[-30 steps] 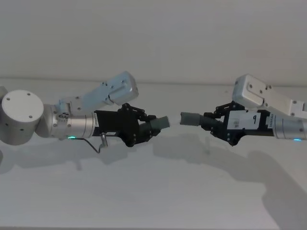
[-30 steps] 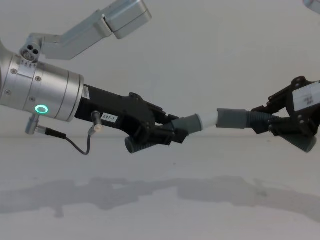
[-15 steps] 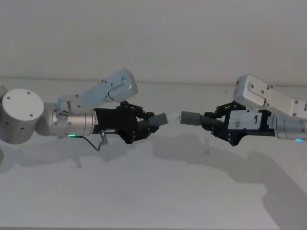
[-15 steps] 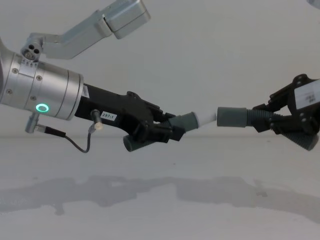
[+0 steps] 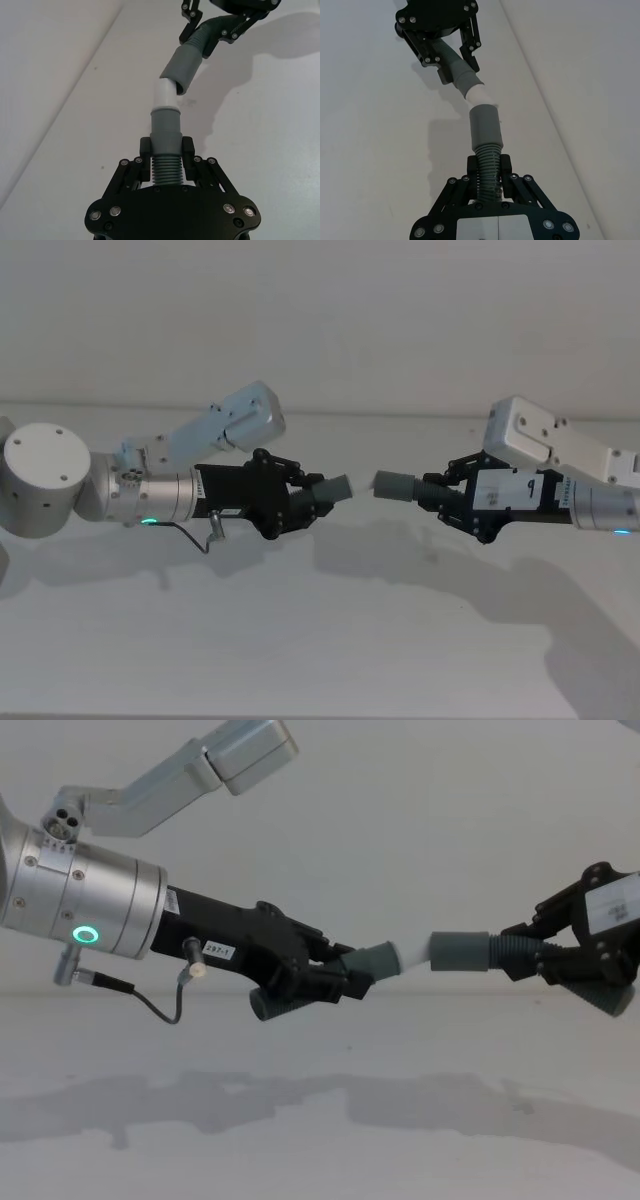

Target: Use both hands to pick up one end of the pipe from the table, align the ends, and insert them.

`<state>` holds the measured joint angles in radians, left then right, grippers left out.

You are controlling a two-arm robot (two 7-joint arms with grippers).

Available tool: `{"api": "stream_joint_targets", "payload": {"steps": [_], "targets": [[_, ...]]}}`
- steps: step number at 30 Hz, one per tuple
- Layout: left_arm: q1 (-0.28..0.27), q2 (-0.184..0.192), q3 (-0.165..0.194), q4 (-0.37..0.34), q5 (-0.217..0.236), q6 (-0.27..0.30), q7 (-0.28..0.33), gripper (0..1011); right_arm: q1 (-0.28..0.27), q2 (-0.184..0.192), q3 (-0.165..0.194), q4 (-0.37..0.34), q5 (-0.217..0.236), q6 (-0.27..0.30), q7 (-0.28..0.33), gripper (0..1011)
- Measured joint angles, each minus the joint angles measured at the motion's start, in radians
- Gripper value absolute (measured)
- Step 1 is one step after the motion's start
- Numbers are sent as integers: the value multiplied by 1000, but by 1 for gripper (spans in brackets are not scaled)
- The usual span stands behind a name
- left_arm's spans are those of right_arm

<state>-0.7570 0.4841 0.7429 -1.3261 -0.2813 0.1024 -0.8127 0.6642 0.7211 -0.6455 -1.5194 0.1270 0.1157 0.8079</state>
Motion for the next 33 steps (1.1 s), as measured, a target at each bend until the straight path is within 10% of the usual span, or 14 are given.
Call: {"api": "stream_joint_targets", "payload": {"steps": [33], "targets": [[-28,5,33,35,-31,-39,-64,356,29,-20,-21,12,7,-5,23,264]]}}
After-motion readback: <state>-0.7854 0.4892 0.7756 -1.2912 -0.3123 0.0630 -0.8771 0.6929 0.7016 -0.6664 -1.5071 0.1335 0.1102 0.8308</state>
